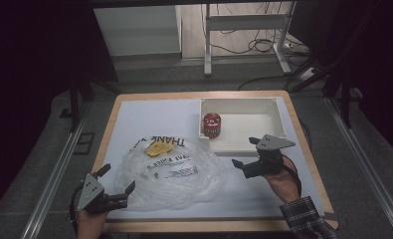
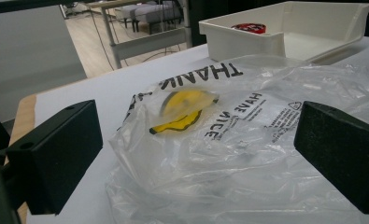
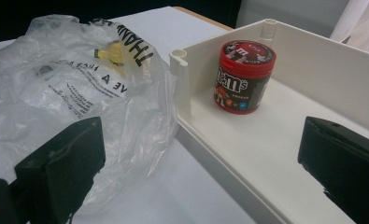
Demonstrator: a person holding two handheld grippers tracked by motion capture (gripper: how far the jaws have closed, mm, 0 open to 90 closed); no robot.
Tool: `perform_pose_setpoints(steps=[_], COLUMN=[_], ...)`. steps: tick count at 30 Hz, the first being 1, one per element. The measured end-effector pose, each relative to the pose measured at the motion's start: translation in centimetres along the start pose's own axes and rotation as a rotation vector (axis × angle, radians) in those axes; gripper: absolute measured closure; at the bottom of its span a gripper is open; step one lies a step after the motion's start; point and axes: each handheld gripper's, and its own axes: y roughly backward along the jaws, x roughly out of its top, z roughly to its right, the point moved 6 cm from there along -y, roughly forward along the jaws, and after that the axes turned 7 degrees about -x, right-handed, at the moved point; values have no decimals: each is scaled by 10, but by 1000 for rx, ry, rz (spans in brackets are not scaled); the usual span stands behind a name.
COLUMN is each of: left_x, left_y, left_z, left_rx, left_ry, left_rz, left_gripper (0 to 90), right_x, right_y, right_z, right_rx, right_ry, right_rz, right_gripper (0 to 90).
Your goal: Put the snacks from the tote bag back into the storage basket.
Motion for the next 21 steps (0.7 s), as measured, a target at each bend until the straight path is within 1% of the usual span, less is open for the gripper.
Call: perform_pose_setpoints(steps=[8, 21], left_x=[0, 0], left_y=[0, -1], left_z=[1, 1], left_rx=[-4, -7], left_ry=[-2, -4], left_rz=[0, -1], left_gripper=[9, 9], right_x=[-4, -15], right_y=[9, 23], right_z=[2, 4], right_rx=[-8, -25], right_ry=[-11, -29], right_rz=[10, 12], right_gripper=[9, 9])
